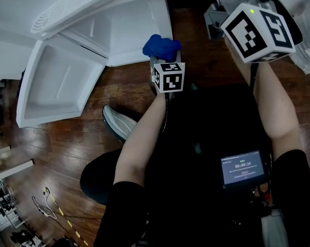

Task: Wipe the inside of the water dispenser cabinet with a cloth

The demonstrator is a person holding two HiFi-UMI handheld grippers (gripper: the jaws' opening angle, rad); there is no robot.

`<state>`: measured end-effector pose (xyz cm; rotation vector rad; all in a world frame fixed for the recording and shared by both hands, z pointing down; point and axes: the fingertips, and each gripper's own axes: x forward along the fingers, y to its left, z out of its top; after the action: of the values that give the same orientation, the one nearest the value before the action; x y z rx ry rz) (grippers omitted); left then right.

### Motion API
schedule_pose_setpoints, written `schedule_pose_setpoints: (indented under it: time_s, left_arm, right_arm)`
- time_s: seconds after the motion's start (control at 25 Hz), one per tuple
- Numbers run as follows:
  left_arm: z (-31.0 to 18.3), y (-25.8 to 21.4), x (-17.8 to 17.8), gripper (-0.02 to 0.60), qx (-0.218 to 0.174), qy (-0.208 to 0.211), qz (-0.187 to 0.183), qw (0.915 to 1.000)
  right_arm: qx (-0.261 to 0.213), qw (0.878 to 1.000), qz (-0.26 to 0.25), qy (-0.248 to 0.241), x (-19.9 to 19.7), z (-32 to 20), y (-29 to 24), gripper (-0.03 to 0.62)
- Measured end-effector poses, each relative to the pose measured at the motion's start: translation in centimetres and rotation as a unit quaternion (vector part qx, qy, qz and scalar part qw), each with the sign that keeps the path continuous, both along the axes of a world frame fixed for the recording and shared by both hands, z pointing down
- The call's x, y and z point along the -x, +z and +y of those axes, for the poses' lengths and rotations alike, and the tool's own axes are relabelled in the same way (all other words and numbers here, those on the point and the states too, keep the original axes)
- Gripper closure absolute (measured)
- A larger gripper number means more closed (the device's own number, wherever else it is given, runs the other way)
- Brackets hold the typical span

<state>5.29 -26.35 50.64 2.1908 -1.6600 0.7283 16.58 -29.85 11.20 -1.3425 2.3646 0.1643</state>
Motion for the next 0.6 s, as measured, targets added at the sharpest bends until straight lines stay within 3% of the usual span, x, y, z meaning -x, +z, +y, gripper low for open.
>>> schedule_pose_setpoints:
  time_s: [0.12, 0.32, 0.48, 0.6]
  left_arm:
    - [0.1, -2.6, 0.2, 0.376, -0.018, -0.008, 0.009, 0.9998]
    - [-0.4, -11.1, 0.3, 0.376, -0.091, -0.007, 0.013, 0.9957]
    - [-0.4, -19.3, -0.1, 0.376, -0.161, 0.004, 0.028, 0.9865]
    - [-0.1, -25.5, -0.7, 0.374, -0.223, 0.016, 0.025, 0.9743]
  right_arm:
    - [0.007, 1.000, -0.004, 0.002, -0.4, -0.4, 0.4, 0.522]
    - [0.022, 1.000, -0.017, -0.006, -0.6, -1.1, 0.8, 0.525]
    - [0.026, 1.000, -0.012, -0.006, -0.4, -1.2, 1.2, 0.526]
    - [0.028, 1.000, -0.006, -0.005, -0.2, -1.4, 1.6, 0.526]
